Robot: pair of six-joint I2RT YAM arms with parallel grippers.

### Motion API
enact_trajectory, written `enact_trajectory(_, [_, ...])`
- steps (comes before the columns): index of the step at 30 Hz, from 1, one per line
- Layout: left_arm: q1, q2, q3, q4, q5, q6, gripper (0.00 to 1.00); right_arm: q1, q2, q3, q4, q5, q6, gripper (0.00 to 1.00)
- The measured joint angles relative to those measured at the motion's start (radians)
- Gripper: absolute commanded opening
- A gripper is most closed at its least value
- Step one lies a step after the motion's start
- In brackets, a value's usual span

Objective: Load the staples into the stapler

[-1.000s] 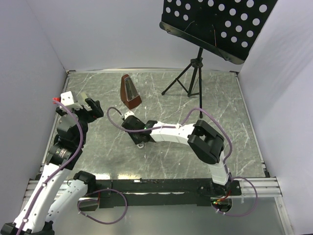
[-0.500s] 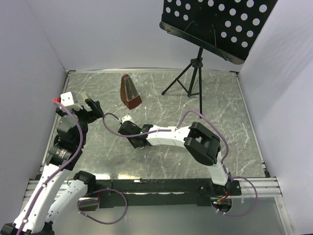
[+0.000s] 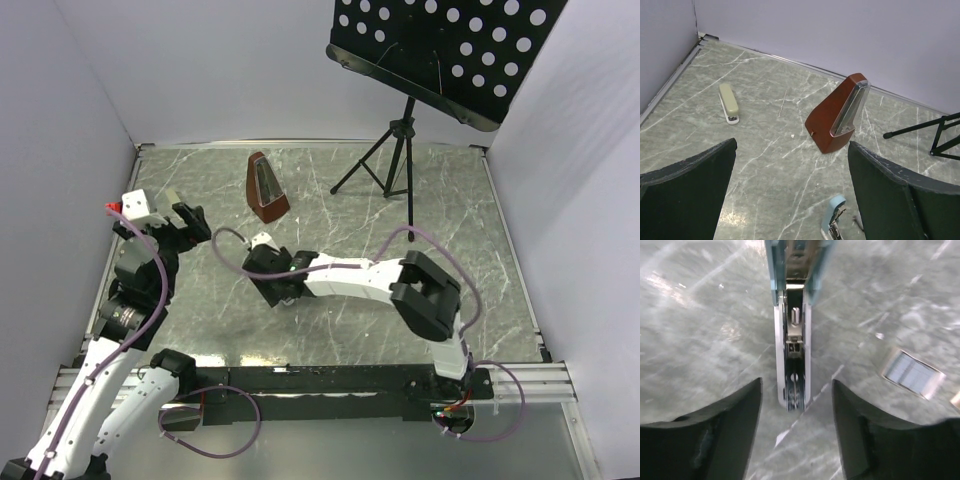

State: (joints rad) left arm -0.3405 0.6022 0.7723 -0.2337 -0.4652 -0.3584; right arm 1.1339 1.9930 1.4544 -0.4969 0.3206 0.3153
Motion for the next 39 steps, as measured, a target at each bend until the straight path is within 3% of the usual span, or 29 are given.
enact_trajectory(8, [-0.002,-0.018,0.000,0.003,-0.004,-0.006,0.97,-0.084,-0.275,-0.096,0.016,-0.096,0.042,0.82])
enact_trajectory(12, [-0.006,-0.018,0.000,0.002,-0.005,-0.007,0.97,-0.200,-0.419,-0.206,0.054,-0.164,0.082,0.93])
enact_trajectory(13, [-0.007,-0.018,0.000,0.002,-0.005,-0.007,0.97,-0.226,-0.447,-0.228,0.056,-0.164,0.090,1.00])
enact_trajectory(21, [-0.016,-0.018,0.000,0.001,-0.010,-0.007,0.97,-0.280,-0.634,-0.442,0.163,-0.168,0.122,1.00])
enact_trajectory(26, [-0.021,-0.019,0.000,0.001,-0.011,-0.007,0.97,-0.336,-0.588,-0.394,0.123,-0.172,0.148,0.99])
enact_trajectory(30, [-0.025,-0.025,0.000,0.001,-0.012,-0.007,0.97,-0.335,-0.506,-0.311,0.072,-0.176,0.165,0.93])
enact_trajectory(39, [-0.039,-0.038,-0.001,0.002,-0.026,-0.006,0.97,-0.328,-0.267,-0.117,-0.077,-0.183,0.213,0.53])
